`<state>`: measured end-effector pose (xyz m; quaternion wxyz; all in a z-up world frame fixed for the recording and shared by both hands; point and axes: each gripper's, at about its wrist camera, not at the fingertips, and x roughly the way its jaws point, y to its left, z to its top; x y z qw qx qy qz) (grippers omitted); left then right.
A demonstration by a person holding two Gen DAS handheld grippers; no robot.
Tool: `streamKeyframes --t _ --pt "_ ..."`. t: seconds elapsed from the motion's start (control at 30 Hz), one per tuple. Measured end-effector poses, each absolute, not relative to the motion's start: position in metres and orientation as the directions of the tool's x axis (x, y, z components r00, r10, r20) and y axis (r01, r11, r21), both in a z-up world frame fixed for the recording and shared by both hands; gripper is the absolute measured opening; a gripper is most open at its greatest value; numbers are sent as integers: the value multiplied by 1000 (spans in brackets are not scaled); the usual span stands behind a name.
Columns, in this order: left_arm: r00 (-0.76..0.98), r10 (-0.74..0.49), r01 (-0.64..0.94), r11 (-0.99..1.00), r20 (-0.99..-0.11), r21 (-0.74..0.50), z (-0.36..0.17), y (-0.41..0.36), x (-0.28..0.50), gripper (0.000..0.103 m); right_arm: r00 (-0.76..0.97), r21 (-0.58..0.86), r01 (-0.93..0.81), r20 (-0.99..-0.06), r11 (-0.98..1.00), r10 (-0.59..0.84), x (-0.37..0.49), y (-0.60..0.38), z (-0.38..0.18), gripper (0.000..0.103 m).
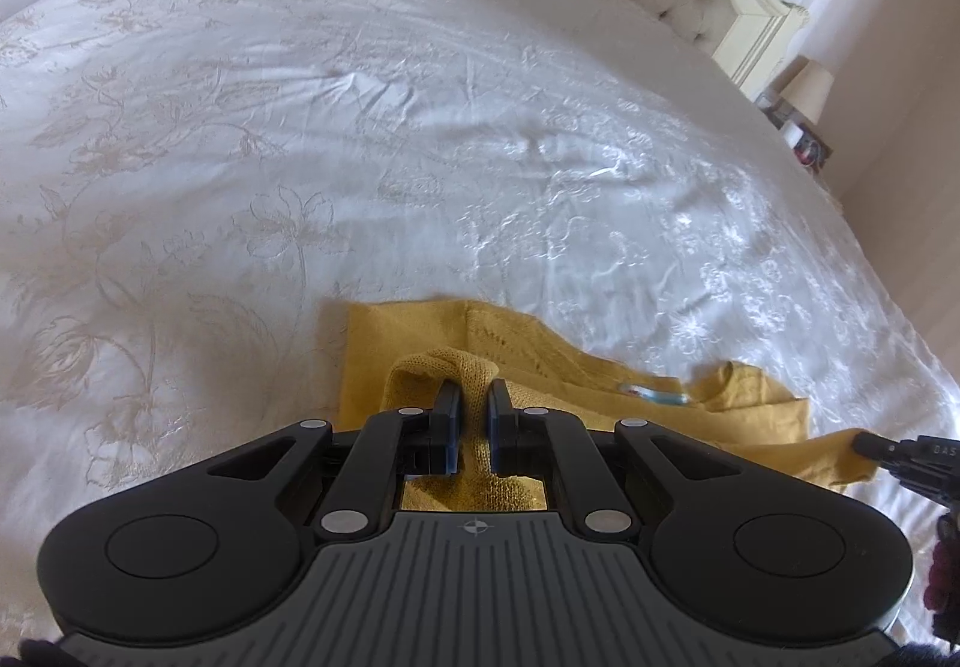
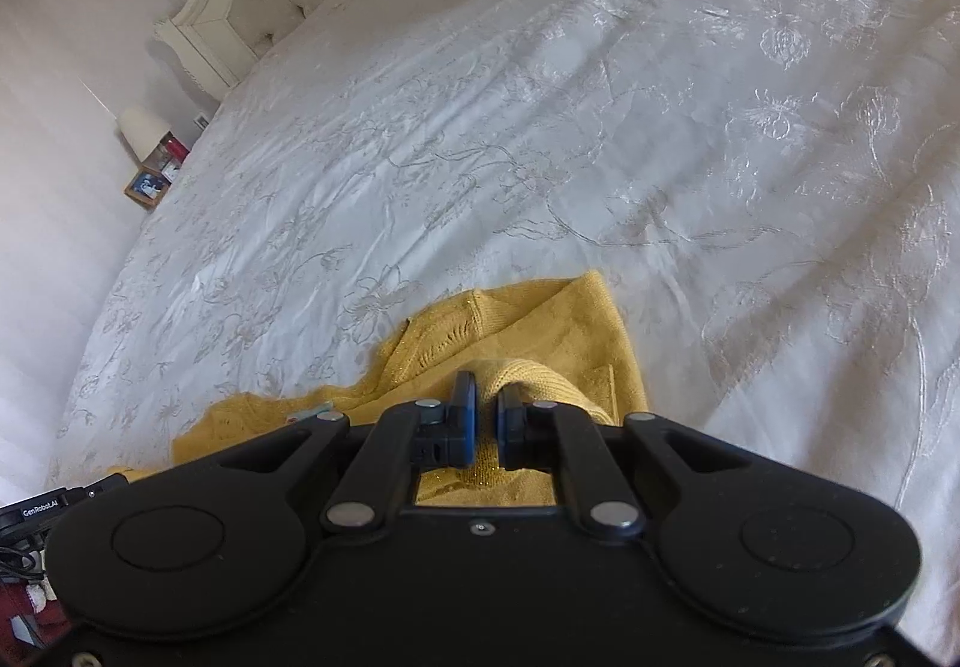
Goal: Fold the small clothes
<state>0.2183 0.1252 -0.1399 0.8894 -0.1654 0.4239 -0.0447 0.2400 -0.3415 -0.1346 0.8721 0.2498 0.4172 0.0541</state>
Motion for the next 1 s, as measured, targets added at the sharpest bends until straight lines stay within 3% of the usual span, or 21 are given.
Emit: streamKeyframes --t 0.43,0.5,0.57,0.63,0.7,0.77,0.8,0.9,1.0 --pt "588 -107 -191 945 -802 -266 -180 138 257 12 574 407 140 -776 902 261 288 -339 -163 14" --pt "587 -68 -242 936 -806 -255 -183 144 261 22 563 398 132 -784 908 262 294 -340 -166 15" --pt "581 -81 -296 906 -810 -303 -183 156 263 43 556 398 129 -787 908 266 298 -342 -168 18" --pt "588 -81 -340 878 -804 -337 -178 165 259 47 547 384 116 -794 916 264 301 -342 -169 21" --pt "603 -58 -339 884 -796 -321 -166 164 253 59 553 356 95 -796 930 248 301 -340 -165 38" --pt "611 -43 -286 919 -790 -272 -153 154 246 81 598 336 60 -766 940 235 295 -339 -156 82" --pt "610 -41 -254 936 -791 -244 -147 147 242 84 625 333 43 -745 942 234 291 -340 -152 86" --pt "588 -43 -162 972 -808 -170 -138 121 230 94 646 310 6 -727 951 233 285 -340 -141 86" --pt "563 -32 -87 991 -826 -97 -139 91 217 99 650 261 -27 -729 965 215 277 -336 -136 99"
